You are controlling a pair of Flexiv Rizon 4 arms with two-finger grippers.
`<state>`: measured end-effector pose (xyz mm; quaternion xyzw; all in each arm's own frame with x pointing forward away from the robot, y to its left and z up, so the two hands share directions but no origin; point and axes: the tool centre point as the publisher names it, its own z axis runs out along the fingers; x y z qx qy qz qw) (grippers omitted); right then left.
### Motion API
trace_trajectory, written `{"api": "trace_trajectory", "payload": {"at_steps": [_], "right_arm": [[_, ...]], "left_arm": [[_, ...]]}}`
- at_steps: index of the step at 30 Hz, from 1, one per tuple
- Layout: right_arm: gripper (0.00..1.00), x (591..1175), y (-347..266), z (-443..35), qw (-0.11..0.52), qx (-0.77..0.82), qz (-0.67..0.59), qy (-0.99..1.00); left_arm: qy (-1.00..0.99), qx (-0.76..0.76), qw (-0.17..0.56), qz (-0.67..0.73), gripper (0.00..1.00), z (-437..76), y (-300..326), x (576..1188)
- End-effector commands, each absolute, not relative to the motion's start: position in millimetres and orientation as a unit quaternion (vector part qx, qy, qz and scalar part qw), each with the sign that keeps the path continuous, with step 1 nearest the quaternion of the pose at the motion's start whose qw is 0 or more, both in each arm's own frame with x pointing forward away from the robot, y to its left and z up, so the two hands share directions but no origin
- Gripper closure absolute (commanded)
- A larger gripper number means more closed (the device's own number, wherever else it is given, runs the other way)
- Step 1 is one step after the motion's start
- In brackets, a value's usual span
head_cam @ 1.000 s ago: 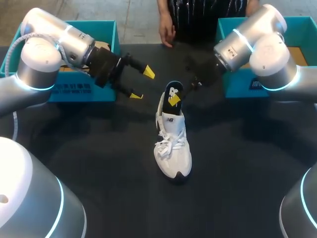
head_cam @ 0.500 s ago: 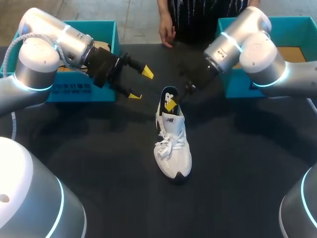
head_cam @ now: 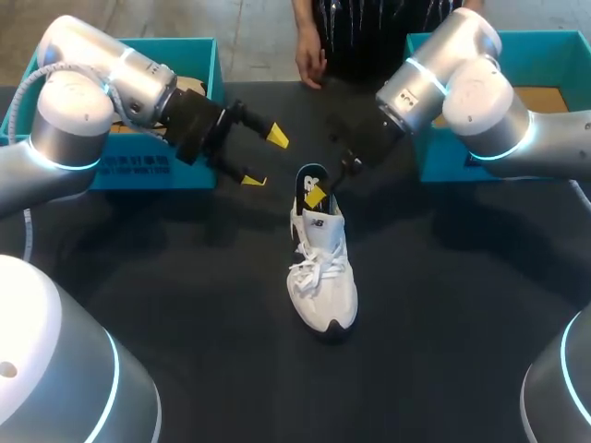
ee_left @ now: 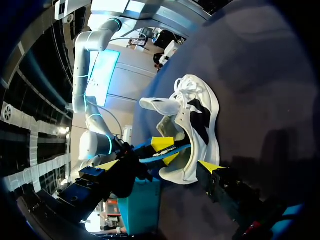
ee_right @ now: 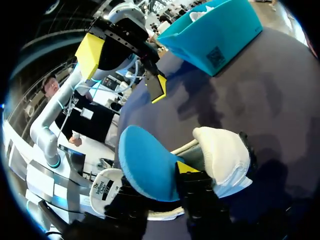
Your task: Take the shoe out of the shoebox, open the shoe tongue, remove and reinsert the insole, then place the shoe into the shoebox
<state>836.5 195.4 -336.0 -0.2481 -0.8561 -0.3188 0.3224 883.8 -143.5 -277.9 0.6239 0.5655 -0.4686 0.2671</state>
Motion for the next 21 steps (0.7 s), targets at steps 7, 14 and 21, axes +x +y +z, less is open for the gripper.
{"api": "trace_trajectory", "payload": {"at_steps": [7, 14, 21], "right_arm": [[0.62, 832.8, 194.7, -330.0, 0.315, -0.249, -0.321, -0.857], [0.57, 825.8, 189.0, -340.1, 0.315, -0.266, -0.325, -0.851], [0.60, 831.7, 183.9, -343.7, 0.314, -0.276, -0.326, -0.848]], "left_arm": [[0.567, 0.624, 0.269, -0.465, 0.00, -275.6, -145.9, 885.7], [0.565, 0.627, 0.265, -0.465, 0.00, -276.0, -148.3, 885.9], [0.568, 0.626, 0.264, -0.465, 0.00, -277.4, -146.9, 886.3]]}}
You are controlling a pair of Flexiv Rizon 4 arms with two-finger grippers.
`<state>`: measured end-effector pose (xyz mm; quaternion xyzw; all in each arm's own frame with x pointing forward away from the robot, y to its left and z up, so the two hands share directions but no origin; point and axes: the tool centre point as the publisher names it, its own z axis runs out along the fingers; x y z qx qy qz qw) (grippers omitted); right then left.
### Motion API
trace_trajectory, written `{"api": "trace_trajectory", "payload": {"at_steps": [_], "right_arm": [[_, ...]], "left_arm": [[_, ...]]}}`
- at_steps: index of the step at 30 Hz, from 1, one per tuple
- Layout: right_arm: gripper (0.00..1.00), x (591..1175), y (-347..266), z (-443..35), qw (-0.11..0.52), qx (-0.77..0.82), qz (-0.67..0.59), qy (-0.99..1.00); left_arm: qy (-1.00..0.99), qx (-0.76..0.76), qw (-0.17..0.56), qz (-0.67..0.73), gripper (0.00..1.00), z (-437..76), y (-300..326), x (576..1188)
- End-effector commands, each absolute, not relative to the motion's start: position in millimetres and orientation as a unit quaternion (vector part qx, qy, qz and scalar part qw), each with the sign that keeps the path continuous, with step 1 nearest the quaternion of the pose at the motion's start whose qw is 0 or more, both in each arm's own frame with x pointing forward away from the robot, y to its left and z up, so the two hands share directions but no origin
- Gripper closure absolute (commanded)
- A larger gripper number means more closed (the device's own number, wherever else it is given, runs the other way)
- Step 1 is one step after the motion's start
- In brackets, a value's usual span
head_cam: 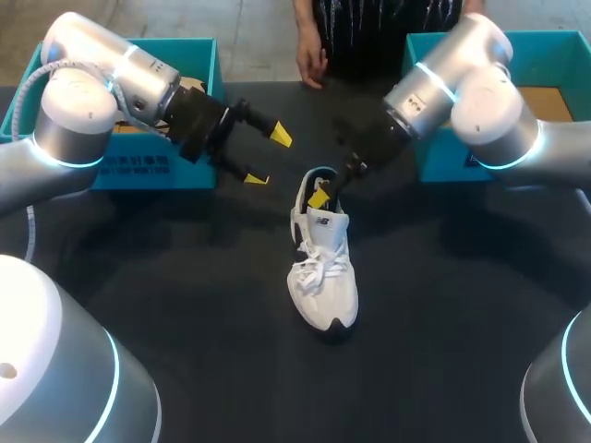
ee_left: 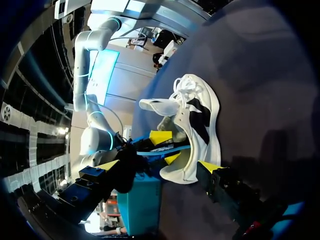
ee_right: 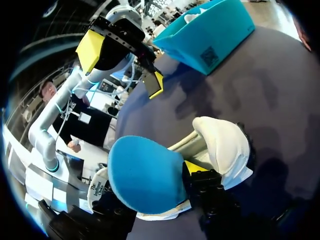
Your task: Take the shoe out of the shoebox, open the shoe tongue, remove and reinsert the insole, then place the shoe into the shoebox
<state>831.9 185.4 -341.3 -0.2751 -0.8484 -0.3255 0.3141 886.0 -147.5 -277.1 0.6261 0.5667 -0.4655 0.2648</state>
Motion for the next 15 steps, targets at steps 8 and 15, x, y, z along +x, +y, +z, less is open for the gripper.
{"api": "trace_trajectory", "payload": {"at_steps": [8, 15], "right_arm": [[0.89, 841.6, 194.3, -349.1, 0.342, -0.262, -0.303, -0.850], [1.00, 837.8, 195.1, -350.2, 0.362, -0.261, -0.287, -0.848]], "left_arm": [[0.568, 0.626, 0.261, -0.466, 0.00, -279.2, -147.4, 888.7], [0.568, 0.625, 0.259, -0.469, 0.00, -282.4, -148.6, 890.6]]}}
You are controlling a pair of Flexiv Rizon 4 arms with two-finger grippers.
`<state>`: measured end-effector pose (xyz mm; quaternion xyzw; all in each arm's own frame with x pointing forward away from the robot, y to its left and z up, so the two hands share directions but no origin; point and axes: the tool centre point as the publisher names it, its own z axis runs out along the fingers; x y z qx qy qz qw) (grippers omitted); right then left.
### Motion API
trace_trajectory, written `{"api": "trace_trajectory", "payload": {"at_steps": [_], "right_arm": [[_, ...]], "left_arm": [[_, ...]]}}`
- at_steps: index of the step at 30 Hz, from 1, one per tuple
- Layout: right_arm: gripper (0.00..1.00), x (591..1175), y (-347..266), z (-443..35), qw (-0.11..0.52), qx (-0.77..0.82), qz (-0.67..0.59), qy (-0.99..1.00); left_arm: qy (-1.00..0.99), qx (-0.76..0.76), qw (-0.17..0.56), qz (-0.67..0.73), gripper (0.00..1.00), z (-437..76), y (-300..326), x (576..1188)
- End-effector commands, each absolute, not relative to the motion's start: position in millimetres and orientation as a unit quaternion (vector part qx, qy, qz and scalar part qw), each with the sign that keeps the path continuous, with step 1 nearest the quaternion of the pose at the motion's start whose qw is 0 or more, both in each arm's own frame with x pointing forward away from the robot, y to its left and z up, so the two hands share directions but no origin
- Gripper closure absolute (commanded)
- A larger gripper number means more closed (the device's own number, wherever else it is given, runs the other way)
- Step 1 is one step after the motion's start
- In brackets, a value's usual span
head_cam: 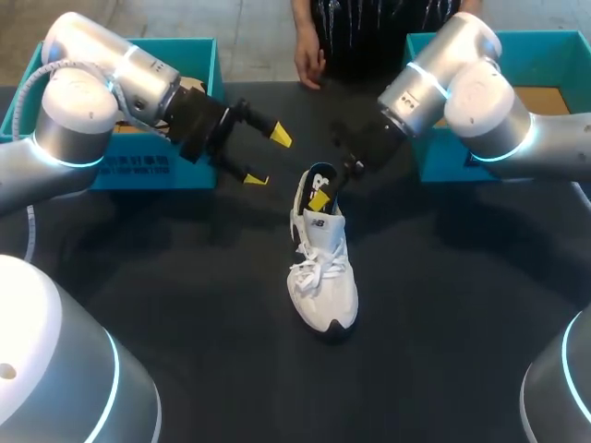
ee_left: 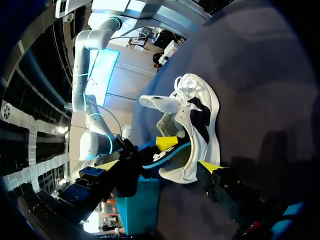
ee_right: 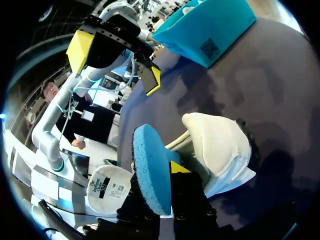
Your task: Take the shoe out of the shoebox, open the shoe tongue, remove and reinsert the insole, then place the shoe into the shoebox
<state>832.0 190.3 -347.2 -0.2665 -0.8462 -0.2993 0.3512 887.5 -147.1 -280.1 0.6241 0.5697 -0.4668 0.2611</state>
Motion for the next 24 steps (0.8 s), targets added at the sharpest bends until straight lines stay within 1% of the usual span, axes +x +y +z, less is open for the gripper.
{"api": "trace_trajectory", "payload": {"at_steps": [1, 16, 17, 21, 22, 24], "right_arm": [[1.00, 837.4, 194.4, -348.7, 0.362, -0.261, -0.287, -0.847], [1.00, 845.6, 188.0, -329.6, 0.345, -0.260, -0.289, -0.854], [0.98, 845.7, 188.0, -329.2, 0.345, -0.259, -0.289, -0.854], [0.67, 846.2, 187.9, -327.6, 0.340, -0.257, -0.296, -0.855], [0.62, 846.3, 188.0, -327.6, 0.340, -0.257, -0.297, -0.855], [0.61, 845.8, 188.1, -328.6, 0.341, -0.256, -0.297, -0.854]], "left_arm": [[0.568, 0.625, 0.259, -0.470, 0.00, -282.6, -148.7, 890.9], [0.563, 0.627, 0.257, -0.472, 0.00, -281.8, -152.3, 892.4], [0.564, 0.627, 0.257, -0.472, 0.00, -281.8, -152.3, 892.4], [0.563, 0.627, 0.257, -0.473, 0.00, -282.0, -153.5, 892.1], [0.563, 0.628, 0.257, -0.473, 0.00, -282.0, -153.9, 892.1], [0.562, 0.628, 0.257, -0.473, 0.00, -281.9, -154.2, 892.1]]}}
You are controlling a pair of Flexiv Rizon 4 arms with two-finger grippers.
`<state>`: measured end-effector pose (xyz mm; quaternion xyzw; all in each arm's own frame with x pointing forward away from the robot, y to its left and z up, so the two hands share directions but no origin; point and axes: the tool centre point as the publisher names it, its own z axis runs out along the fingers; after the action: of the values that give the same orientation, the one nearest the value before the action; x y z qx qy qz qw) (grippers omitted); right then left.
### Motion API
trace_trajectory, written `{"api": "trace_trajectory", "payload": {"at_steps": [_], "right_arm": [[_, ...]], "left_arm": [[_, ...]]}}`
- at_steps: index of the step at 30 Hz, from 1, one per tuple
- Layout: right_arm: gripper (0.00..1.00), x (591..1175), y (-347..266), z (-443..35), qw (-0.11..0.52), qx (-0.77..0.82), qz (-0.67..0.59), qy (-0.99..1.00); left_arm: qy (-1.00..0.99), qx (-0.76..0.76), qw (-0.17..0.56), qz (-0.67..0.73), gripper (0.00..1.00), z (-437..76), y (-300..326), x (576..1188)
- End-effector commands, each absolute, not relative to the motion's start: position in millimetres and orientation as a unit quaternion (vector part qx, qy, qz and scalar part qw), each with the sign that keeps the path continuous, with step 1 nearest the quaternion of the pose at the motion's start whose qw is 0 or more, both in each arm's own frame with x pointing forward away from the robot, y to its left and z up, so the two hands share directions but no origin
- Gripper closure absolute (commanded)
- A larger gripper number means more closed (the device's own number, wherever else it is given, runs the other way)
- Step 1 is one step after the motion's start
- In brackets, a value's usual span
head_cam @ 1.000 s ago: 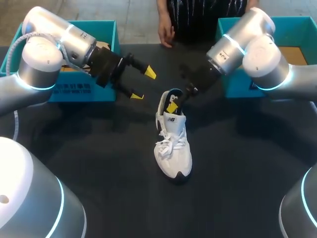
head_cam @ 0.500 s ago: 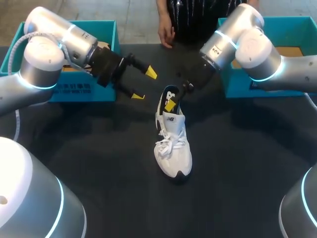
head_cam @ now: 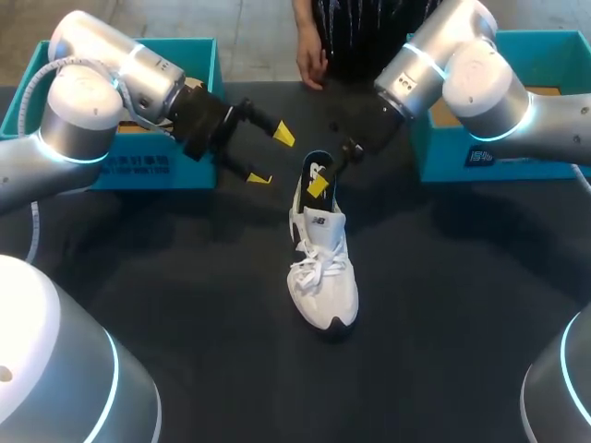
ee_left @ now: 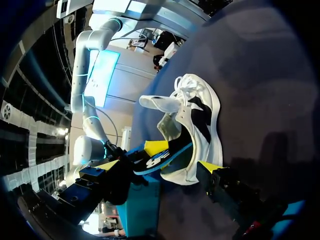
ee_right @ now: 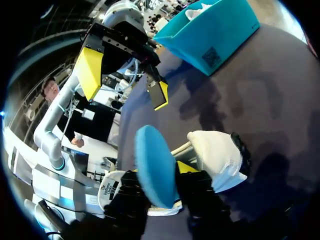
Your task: Take the shoe out of the shoebox, open the shoe tongue, remove and reinsert the insole, then place the shoe into the shoebox
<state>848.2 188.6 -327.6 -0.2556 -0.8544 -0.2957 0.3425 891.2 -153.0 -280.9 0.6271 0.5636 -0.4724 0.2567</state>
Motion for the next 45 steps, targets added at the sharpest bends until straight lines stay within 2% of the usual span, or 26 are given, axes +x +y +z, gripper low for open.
{"api": "trace_trajectory", "payload": {"at_steps": [1, 15, 31, 35, 38, 39, 45], "right_arm": [[0.60, 845.4, 187.8, -329.5, 0.342, -0.256, -0.297, -0.854], [0.61, 832.7, 187.8, -342.9, 0.354, -0.266, -0.301, -0.844], [0.57, 823.7, 189.4, -358.6, 0.374, -0.272, -0.286, -0.839], [0.71, 825.0, 185.9, -352.3, 0.368, -0.275, -0.284, -0.842], [0.97, 826.3, 184.7, -346.7, 0.364, -0.276, -0.282, -0.844], [1.00, 826.8, 184.8, -345.1, 0.363, -0.276, -0.282, -0.844], [1.00, 831.0, 183.6, -336.2, 0.354, -0.274, -0.282, -0.849]], "left_arm": [[0.562, 0.628, 0.257, -0.473, 0.00, -281.9, -154.3, 892.1], [0.559, 0.629, 0.256, -0.475, 0.00, -283.1, -157.6, 892.1], [0.558, 0.630, 0.256, -0.476, 0.00, -283.3, -157.4, 893.2], [0.557, 0.630, 0.257, -0.476, 0.00, -283.1, -157.5, 893.4], [0.556, 0.630, 0.256, -0.477, 0.00, -283.3, -157.9, 893.4], [0.556, 0.630, 0.256, -0.478, 0.00, -283.4, -158.0, 893.4], [0.555, 0.629, 0.257, -0.479, 0.00, -283.8, -157.7, 892.2]]}}
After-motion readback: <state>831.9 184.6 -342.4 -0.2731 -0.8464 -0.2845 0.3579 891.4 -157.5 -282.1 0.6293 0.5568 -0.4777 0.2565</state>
